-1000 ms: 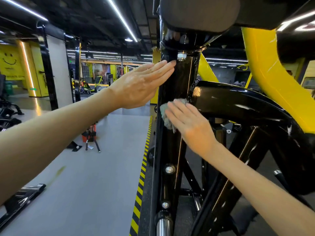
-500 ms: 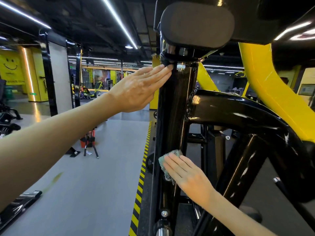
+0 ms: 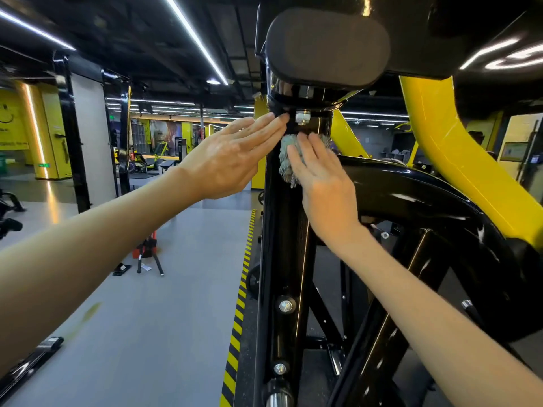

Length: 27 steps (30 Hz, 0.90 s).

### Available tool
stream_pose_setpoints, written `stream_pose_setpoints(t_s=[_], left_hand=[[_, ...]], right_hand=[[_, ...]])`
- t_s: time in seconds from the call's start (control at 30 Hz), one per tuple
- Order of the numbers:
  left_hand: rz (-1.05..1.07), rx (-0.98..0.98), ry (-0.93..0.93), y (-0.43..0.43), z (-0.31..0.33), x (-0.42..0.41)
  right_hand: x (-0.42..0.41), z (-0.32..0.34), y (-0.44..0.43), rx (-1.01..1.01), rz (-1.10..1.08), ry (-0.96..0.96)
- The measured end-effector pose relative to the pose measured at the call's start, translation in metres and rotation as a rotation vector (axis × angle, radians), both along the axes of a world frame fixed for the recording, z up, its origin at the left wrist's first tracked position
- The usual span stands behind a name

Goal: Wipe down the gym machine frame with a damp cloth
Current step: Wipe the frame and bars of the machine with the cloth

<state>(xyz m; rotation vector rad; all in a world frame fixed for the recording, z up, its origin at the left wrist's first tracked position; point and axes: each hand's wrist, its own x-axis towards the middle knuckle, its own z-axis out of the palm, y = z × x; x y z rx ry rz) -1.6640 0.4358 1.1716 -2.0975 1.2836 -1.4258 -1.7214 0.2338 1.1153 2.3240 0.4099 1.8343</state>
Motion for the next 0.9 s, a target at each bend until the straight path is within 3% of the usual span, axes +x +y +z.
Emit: stream_pose_setpoints(t_s=[0.3,0.43,0.67,0.77,0.9], left_hand=[[-0.036,-0.061,0.012,-0.022,-0.026,-0.003],[-0.034,-0.099,0.034,-0.031,-0.034,-0.005],[-0.046,-0.152,0.088,-0.028,-0.027,-0.006],[-0.037,-0.178,0.091,-0.033,-0.031,-0.011],[-0.021,-0.155,0.071,-0.044,-0.046,-0.015]], right_hand=[[-0.015,-0.137,-0.032,-0.346,-0.084,0.164],[-0.011,-0.102,-0.036,-0.372,-0.102,0.136],[-0.009,0.012,-0.024,-0.077,-0.037,0.012],[-0.010,-0.002,-0.026,-0.018,-0.025,0.012],[-0.016,-0.053,-0.043,-0.126,-0.075,0.009]])
